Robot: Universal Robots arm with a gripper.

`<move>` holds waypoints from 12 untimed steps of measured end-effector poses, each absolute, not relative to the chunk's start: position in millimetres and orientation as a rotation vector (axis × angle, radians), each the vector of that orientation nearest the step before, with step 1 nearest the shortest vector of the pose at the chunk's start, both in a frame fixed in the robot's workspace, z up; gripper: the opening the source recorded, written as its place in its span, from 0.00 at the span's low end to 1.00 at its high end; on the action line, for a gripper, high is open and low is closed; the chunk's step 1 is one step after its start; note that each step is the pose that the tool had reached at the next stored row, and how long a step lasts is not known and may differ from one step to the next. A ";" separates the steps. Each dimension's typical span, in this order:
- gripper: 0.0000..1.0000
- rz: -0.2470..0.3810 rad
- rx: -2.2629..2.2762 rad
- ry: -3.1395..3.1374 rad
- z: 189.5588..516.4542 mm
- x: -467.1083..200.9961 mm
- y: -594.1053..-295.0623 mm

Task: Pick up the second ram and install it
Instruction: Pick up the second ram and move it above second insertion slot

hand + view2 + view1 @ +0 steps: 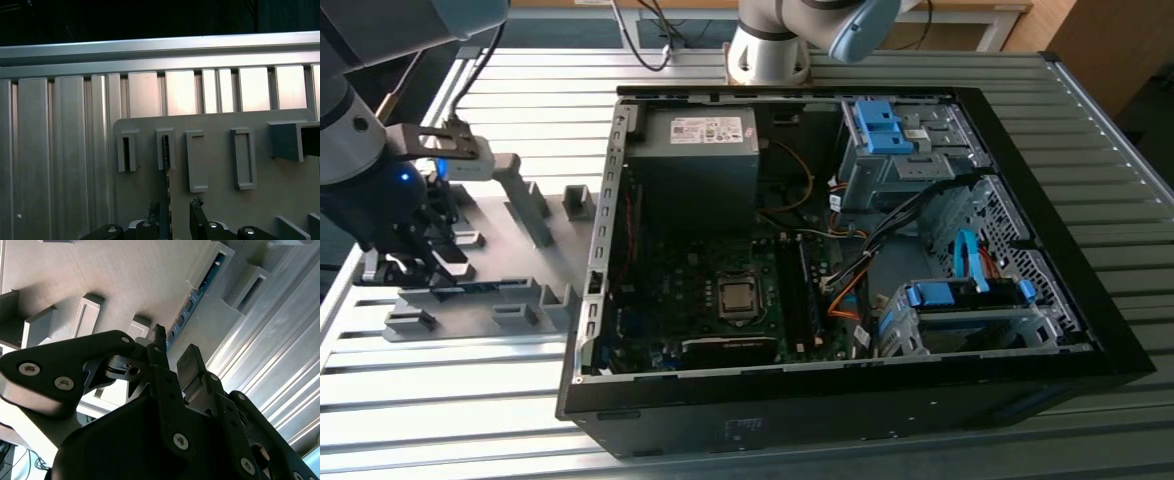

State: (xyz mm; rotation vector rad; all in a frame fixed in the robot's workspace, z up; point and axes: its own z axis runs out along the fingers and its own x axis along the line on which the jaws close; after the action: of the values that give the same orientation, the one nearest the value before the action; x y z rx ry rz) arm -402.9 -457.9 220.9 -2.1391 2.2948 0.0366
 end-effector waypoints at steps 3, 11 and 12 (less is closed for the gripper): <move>0.37 0.037 -2.139 2.295 219.8 -402.9 -457.9; 0.37 0.037 -2.139 2.295 217.6 -402.9 -458.2; 0.37 0.036 -2.139 2.295 217.5 -403.0 -458.3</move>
State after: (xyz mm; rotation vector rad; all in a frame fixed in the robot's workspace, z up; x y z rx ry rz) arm -403.0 -458.3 217.5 -2.1392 2.2949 0.0363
